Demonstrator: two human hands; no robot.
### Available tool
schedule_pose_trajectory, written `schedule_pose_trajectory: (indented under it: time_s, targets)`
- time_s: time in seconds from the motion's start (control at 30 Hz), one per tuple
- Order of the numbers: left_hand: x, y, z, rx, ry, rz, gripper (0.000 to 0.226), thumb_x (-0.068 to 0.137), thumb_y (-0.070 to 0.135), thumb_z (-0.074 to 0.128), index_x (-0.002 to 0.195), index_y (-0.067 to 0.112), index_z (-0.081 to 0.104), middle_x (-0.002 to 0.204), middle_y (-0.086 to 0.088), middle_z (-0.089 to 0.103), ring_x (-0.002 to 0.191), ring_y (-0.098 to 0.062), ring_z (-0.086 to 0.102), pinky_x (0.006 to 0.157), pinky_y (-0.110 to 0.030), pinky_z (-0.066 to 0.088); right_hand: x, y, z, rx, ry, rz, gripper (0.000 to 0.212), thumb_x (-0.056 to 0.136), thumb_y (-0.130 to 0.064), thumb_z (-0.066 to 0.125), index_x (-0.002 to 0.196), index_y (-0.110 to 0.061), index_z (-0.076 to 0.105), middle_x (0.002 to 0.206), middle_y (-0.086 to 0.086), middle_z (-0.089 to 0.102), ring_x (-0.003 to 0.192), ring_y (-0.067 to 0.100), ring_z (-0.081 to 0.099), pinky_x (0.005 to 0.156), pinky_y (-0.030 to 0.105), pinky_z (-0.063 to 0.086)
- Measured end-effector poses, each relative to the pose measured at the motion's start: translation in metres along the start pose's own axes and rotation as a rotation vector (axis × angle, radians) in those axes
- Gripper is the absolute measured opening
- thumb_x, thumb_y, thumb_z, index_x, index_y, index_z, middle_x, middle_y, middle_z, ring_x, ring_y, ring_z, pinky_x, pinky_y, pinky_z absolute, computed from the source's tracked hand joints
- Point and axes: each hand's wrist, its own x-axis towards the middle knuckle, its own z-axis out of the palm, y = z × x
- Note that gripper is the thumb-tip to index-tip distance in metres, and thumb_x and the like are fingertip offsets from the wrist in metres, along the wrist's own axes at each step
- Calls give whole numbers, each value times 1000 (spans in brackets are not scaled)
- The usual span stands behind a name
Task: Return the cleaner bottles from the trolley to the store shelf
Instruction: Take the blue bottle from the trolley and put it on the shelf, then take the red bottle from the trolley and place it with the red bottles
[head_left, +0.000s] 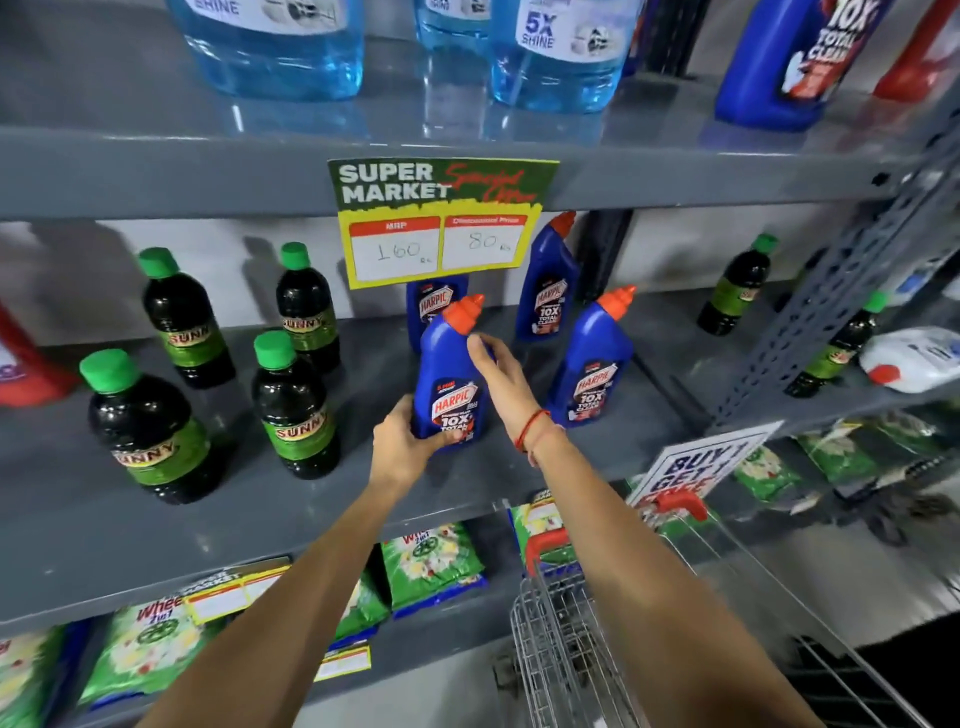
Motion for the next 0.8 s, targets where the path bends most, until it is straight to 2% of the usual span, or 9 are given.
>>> schedule_pose_trajectory:
  time_s: [0.07, 0.17, 0.27, 0.4, 0.5, 0.6, 0.67, 0.73, 0.8]
  targets:
    - [0, -8, 1, 2, 0, -5, 56, 60, 20, 85, 107, 8, 57, 91, 1, 66, 77, -13, 61, 60, 2, 41, -2, 5, 1, -9, -9, -2, 26, 90, -36, 51, 110, -21, 52, 100, -4, 65, 77, -3, 66, 61, 12, 52]
    - [2, -11, 1, 13, -12, -14, 58, 61, 22, 85, 110, 9, 56, 95, 1, 67, 80, -12, 62, 66, -6, 44, -7, 7, 1, 18, 11, 24, 31, 90, -36, 49, 117, -20, 49, 107, 0, 63, 84, 2, 65, 65, 15, 53]
    - [-8, -8, 4, -17, 51, -62, 57, 64, 21, 83, 112, 8, 54, 96, 2, 65, 75, -4, 60, 62, -2, 42, -20, 18, -10, 52, 113, 34, 33, 92, -33, 47, 121, -18, 47, 108, -7, 59, 86, -9, 61, 66, 8, 49]
    - [-49, -5, 22, -158, 286, -29, 51, 74, 8, 74, 119, 4, 50, 110, -6, 60, 94, -18, 61, 70, 2, 42, -64, 54, -58, 151, 335, 87, 24, 94, -19, 45, 115, -13, 54, 110, 7, 57, 99, 13, 55, 78, 15, 47]
    - [-89, -6, 48, -138, 335, 20, 45, 79, 7, 65, 119, 15, 47, 109, -13, 54, 90, -18, 58, 76, -20, 48, -111, 88, -106, 216, 533, 168, 21, 92, -12, 45, 108, -6, 57, 85, 5, 65, 78, 9, 63, 70, 22, 50]
    - [-124, -3, 85, -44, 108, 125, 32, 80, 14, 62, 110, 21, 51, 102, -1, 52, 83, -4, 53, 78, -18, 46, -162, 128, -151, 258, 764, 288, 16, 90, -2, 48, 85, -13, 57, 54, -11, 68, 55, 1, 62, 58, 21, 50]
    - [-143, -1, 115, 44, -149, 218, 28, 80, 11, 63, 106, 18, 57, 100, 3, 51, 82, 0, 53, 79, -12, 44, -199, 154, -176, 183, 839, 405, 17, 89, -2, 50, 79, -15, 56, 56, -9, 66, 54, 6, 58, 54, 18, 46]
    - [-160, -1, 149, 95, -408, 197, 29, 79, 7, 65, 107, 10, 60, 103, -4, 55, 87, -15, 58, 78, -29, 50, -236, 184, -197, 85, 858, 539, 18, 89, -8, 53, 74, -17, 57, 64, 2, 60, 57, 13, 53, 51, 19, 43]
    - [-173, -6, 182, 154, -625, 142, 30, 78, 5, 67, 107, 2, 60, 105, -14, 62, 91, -26, 62, 78, -34, 51, -272, 216, -211, 7, 848, 687, 12, 87, -9, 56, 76, -13, 60, 68, 5, 57, 60, 14, 49, 54, 22, 39]
